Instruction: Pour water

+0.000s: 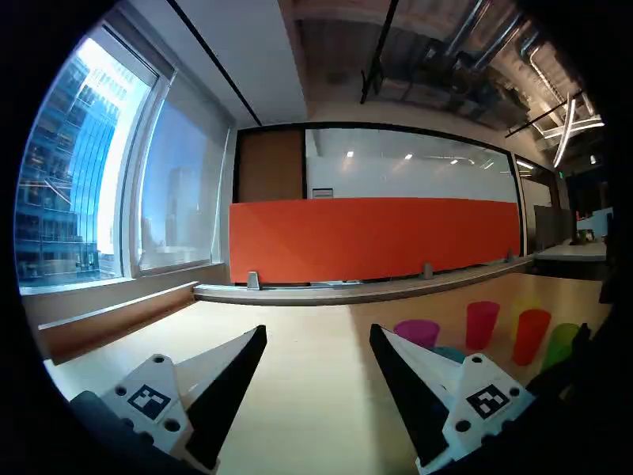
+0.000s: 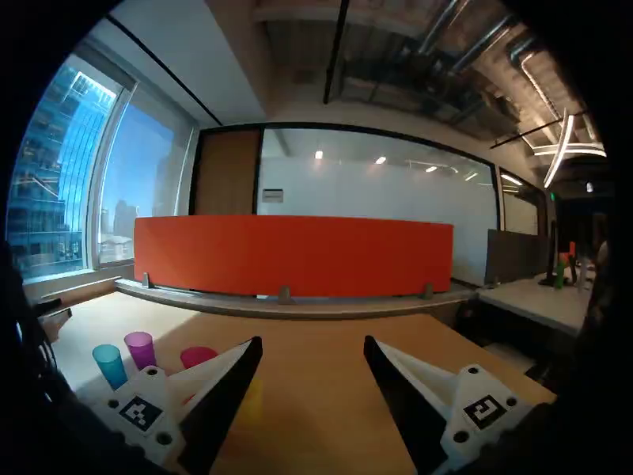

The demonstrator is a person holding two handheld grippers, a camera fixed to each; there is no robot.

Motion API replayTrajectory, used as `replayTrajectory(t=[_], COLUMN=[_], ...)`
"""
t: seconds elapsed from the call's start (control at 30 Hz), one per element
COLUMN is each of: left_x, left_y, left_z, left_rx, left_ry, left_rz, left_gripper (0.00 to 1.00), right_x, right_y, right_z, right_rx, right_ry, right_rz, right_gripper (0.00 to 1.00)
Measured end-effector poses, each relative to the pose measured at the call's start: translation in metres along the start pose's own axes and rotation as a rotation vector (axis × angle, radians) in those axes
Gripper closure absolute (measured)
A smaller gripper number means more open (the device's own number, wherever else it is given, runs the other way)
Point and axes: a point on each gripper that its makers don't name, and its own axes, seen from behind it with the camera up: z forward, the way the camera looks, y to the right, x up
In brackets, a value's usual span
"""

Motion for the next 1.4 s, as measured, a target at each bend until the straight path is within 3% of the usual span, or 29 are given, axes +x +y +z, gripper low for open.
replayTrajectory(t=[0.4,1.4], left_x=[-0.009,-0.016], left_y=[-0.004,-0.004], left_z=[0.003,0.005], left_rx=[0.005,0.002], left_ry=[-0.022,-0.051], left_rz=[-0.026,-0.022], left_gripper=[0.03,0.03], right_x=[-0.001,-0.003], right_y=[-0.003,-0.002], right_z=[0.002,-0.006], right_rx=[0.004,0.024], right_ry=[0.0,0.021], right_rz=[-0.001,-0.018], right_gripper=[0.01,0.01])
